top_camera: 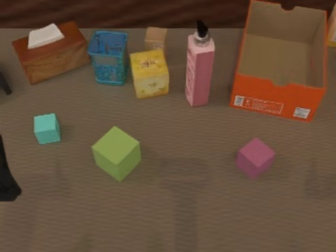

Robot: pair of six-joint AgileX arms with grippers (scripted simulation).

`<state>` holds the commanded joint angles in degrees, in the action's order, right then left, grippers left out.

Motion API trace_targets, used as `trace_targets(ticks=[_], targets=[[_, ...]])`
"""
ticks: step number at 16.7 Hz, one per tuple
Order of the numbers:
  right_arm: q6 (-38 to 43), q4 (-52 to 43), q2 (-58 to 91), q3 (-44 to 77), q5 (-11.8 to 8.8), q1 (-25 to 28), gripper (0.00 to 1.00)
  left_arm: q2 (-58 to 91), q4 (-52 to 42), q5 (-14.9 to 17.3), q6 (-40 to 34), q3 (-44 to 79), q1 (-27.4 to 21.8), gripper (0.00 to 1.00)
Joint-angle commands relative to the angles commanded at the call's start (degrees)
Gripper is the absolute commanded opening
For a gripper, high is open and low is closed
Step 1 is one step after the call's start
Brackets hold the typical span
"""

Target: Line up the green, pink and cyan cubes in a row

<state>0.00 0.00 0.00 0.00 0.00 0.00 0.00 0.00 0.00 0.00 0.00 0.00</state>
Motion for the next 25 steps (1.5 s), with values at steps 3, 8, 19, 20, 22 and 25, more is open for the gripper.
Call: trace_targets(ticks=[3, 8, 19, 20, 22, 25], targets=[[0.0, 0.0, 0.0, 0.0, 0.0, 0.0, 1.00, 0.6, -0.4, 0.0, -0.1, 0.6, -0.1, 1.00], [0.0, 0.0, 0.0, 0.0, 0.0, 0.0, 1.00, 12.4, -7.6, 0.2, -1.9, 12.2, -0.5, 1.00], [0.0, 0.0, 0.0, 0.0, 0.0, 0.0, 1.00, 80.3, -40.8, 0.0, -9.4, 61.5, -1.9, 1.00], [0.0, 0.0, 0.0, 0.0, 0.0, 0.0, 1.00, 86.5, -43.8, 0.0, -10.0, 65.9, -2.1, 1.00], [0.0, 0.0, 0.0, 0.0, 0.0, 0.0, 1.00, 97.6, -49.5, 0.0, -11.3, 74.2, -2.4, 1.00], [0.0, 0.0, 0.0, 0.0, 0.0, 0.0, 1.00, 110.9, -56.4, 0.0, -13.0, 85.3, -2.7, 1.00]])
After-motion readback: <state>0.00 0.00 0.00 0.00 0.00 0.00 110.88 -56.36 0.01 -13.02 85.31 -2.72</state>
